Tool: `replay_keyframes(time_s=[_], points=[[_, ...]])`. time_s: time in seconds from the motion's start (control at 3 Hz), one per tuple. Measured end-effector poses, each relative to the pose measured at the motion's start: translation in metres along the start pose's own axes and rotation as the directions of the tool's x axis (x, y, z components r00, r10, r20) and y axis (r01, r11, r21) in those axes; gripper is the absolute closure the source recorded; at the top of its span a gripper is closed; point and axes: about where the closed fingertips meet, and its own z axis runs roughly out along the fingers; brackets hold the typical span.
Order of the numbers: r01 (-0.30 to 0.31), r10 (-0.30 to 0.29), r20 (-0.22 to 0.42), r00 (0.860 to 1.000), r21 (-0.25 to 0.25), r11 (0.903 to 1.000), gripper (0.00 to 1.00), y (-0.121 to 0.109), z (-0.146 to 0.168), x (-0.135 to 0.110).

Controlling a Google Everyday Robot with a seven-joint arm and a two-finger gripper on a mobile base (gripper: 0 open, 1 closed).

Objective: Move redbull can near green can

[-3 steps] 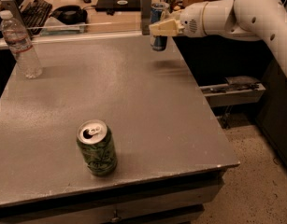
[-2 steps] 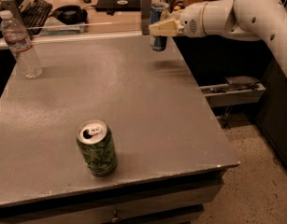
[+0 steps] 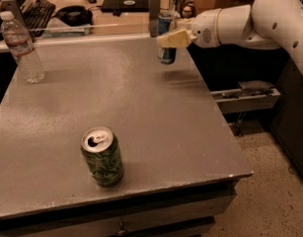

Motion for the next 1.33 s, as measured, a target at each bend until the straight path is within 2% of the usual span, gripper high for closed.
replay_keyframes(time_s=[0.33,0.67,1.0,1.33], points=[[0.017,-0.018,-0.004,1.0,-0.089,0.9959,1.0,0.044,-0.015,0.009],[0.036,-0.035,0.005,0.999,-0.208,0.9774,1.0,0.103,-0.021,0.018],[0.052,-0.052,0.006,0.999,-0.313,0.9485,1.0,0.153,-0.018,0.027],[0.061,-0.067,-0.002,0.998,-0.373,0.9258,1.0,0.188,-0.029,0.028]])
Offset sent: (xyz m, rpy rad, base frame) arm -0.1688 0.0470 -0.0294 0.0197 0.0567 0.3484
